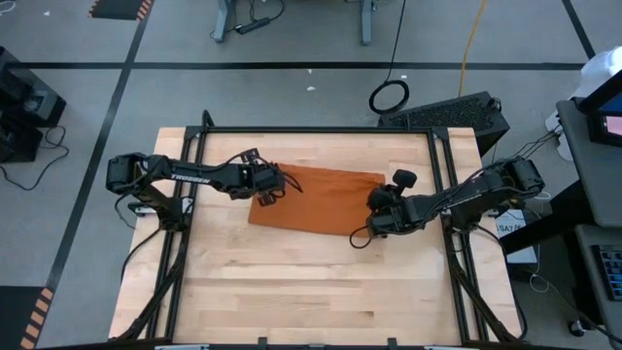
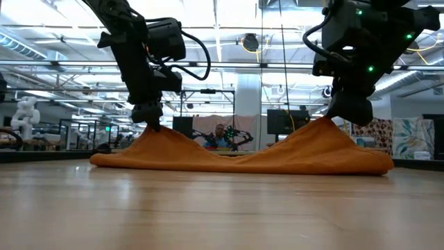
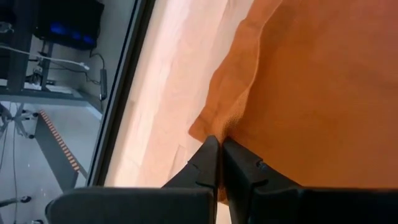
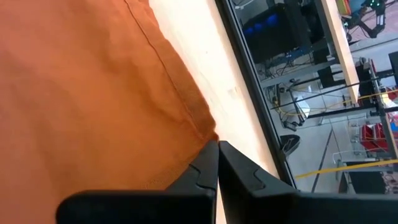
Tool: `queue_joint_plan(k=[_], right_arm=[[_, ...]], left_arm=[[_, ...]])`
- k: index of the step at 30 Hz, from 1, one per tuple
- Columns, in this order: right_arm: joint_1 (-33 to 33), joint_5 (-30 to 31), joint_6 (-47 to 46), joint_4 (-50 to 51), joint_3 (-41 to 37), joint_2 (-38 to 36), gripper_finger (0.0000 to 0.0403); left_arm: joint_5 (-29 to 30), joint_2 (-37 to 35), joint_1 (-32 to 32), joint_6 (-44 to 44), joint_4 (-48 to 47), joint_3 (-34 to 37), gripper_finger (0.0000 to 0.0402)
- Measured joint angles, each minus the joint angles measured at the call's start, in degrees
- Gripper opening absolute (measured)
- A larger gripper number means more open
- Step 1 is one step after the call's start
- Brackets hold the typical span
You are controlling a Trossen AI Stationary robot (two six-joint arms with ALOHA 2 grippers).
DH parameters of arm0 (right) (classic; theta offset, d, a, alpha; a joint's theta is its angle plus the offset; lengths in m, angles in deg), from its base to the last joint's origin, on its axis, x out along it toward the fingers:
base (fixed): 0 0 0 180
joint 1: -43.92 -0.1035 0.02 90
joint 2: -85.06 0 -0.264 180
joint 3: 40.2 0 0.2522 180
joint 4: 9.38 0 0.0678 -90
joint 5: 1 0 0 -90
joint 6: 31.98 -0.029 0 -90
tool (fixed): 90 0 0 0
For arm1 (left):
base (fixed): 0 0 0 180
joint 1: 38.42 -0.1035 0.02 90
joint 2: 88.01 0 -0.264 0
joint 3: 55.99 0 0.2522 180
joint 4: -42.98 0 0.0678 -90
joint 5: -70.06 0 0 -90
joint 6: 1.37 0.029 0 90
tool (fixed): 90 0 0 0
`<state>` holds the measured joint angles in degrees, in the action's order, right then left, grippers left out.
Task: Roll towel
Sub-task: Roll the brown towel
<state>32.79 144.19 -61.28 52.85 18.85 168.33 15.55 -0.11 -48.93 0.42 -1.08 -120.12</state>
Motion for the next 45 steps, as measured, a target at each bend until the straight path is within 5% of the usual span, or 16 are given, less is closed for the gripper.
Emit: queue_joint_plan(k=[7, 19, 23, 26, 31, 45], right_arm=[[-2.3, -4.96, 0.01, 0.51, 0.0, -0.26, 0.0], [-18.27, -8.86, -9.32, 0.68, 0.0, -11.82, 0.0], [-21.41, -7.19, -10.43, 0.73, 0.0, -15.42, 0.0], [-22.36, -1.28, -10.37, 1.42, 0.0, -17.26, 0.0], [-19.03, 8.69, -8.34, 4.99, 0.02, -17.85, 0.0], [-2.91, 5.83, -7.5, 2.79, -6.3, -17.7, 0.0]], left_arm=[[-1.66, -1.14, 3.29, -2.51, -2.67, 0.0, 0.0015], [-9.5, -14.7, 18.61, -11.65, -9.34, -0.07, 0.0015], [-6.58, -18.17, 23.32, -12.46, -9.52, -0.12, 0.0015], [0.87, -20.36, 25.31, -11.97, -9.05, -0.68, 0.0015], [12.2, -21.21, 21.57, -8.42, -9.61, -0.67, 0.0015], [2.74, -10.81, 5.25, -4.96, -3.11, -0.59, 0.0015]])
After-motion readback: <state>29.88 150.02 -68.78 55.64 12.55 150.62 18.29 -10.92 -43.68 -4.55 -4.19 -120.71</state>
